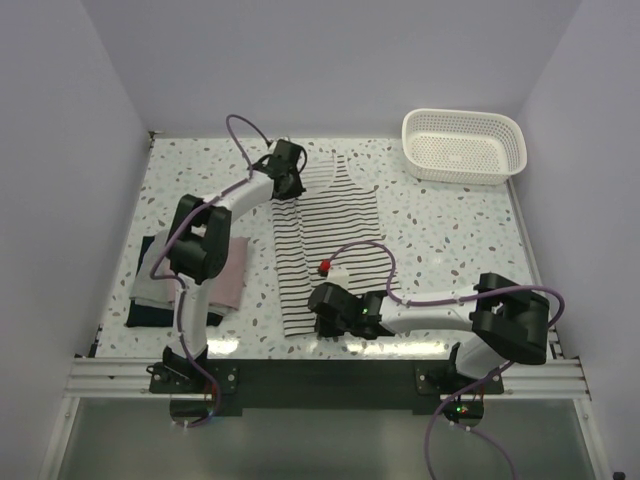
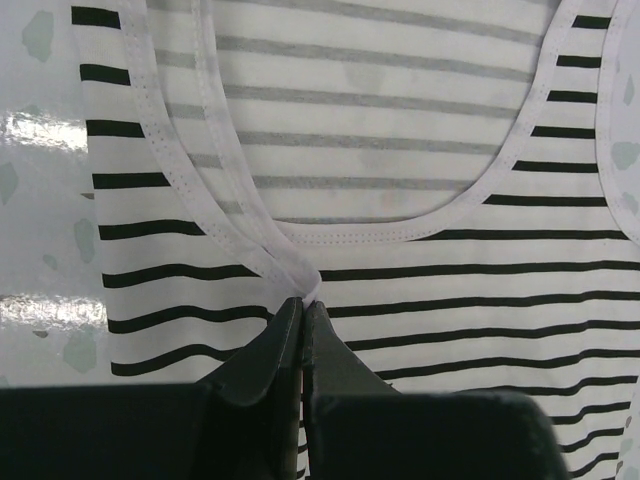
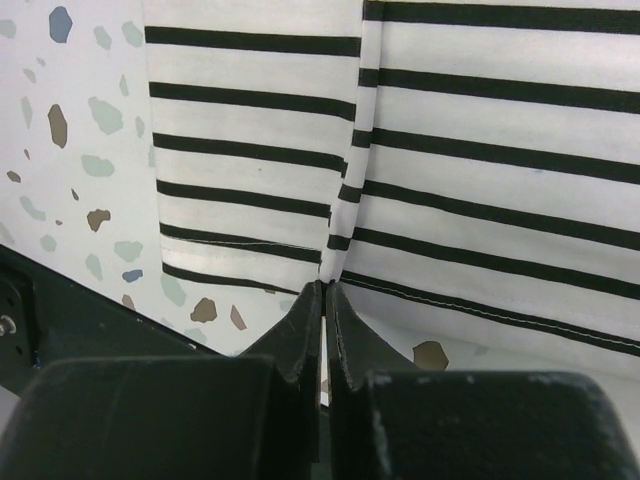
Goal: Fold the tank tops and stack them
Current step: Fold the tank top
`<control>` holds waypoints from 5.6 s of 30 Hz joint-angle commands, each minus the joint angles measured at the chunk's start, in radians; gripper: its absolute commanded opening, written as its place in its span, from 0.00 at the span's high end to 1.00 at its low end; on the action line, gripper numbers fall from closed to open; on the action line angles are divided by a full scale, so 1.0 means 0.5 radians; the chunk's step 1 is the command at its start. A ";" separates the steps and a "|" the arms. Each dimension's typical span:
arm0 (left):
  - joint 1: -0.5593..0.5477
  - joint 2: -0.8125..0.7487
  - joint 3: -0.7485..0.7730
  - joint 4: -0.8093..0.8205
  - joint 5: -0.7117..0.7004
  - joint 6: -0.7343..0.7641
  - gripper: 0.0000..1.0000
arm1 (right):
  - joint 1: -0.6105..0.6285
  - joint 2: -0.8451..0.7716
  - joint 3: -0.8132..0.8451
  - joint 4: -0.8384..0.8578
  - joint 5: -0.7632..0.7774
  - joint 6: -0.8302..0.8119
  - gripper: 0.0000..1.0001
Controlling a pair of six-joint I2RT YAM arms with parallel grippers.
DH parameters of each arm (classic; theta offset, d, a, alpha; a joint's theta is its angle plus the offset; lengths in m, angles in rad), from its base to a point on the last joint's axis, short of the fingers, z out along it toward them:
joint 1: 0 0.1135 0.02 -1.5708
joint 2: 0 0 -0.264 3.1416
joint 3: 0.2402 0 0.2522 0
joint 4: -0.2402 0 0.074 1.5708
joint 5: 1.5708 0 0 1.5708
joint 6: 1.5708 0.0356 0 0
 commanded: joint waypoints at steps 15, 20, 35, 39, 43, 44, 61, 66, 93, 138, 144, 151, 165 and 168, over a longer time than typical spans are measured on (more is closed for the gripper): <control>-0.042 -0.016 0.007 0.152 0.031 0.011 0.99 | 0.017 -0.147 -0.121 0.099 0.118 0.120 1.00; -0.058 0.012 -0.030 0.238 0.104 0.029 0.92 | 0.036 -0.119 -0.173 0.145 0.118 0.163 1.00; -0.058 -0.243 -0.196 0.575 0.227 0.072 0.55 | -0.114 -0.558 0.035 -0.548 0.659 -0.017 0.55; -0.061 -0.295 -0.226 0.462 0.147 -0.038 0.61 | -0.452 -0.460 0.020 -0.440 0.514 -0.241 0.56; -0.061 -0.301 -0.361 0.504 0.214 -0.093 0.69 | -0.721 -0.401 0.054 -0.489 0.538 -0.349 0.56; -0.061 -0.304 -0.398 0.532 0.248 -0.096 0.69 | -0.749 -0.401 0.051 -0.489 0.547 -0.355 0.56; -0.134 -0.151 -0.530 0.615 0.423 -0.005 0.70 | -0.367 -0.101 -0.198 -0.333 0.443 0.007 0.59; -0.134 -0.037 -0.371 0.444 0.317 0.091 0.70 | -0.140 0.019 -0.124 -0.333 0.416 0.163 0.59; -0.291 -0.862 -0.683 0.348 0.463 0.158 0.60 | -1.620 -0.114 0.311 -0.122 -0.271 -0.702 0.53; -1.856 -0.743 -1.070 0.069 -0.003 -0.038 0.56 | -1.851 0.850 1.036 0.047 -0.127 -0.920 1.00; -1.901 -0.660 -0.991 -0.010 -0.119 -0.063 0.57 | -1.851 0.847 1.039 0.054 -0.149 -0.920 1.00; -1.926 -0.611 -0.935 -0.056 -0.175 -0.047 0.75 | -1.848 0.826 1.029 0.047 -0.121 -0.932 1.00; -1.969 -0.819 -0.926 0.127 -0.022 0.075 1.00 | -1.885 0.725 1.149 -0.146 0.090 -1.012 1.00; -1.969 -0.908 -0.993 0.213 0.024 0.075 1.00 | -1.891 0.694 1.180 -0.176 0.142 -1.036 1.00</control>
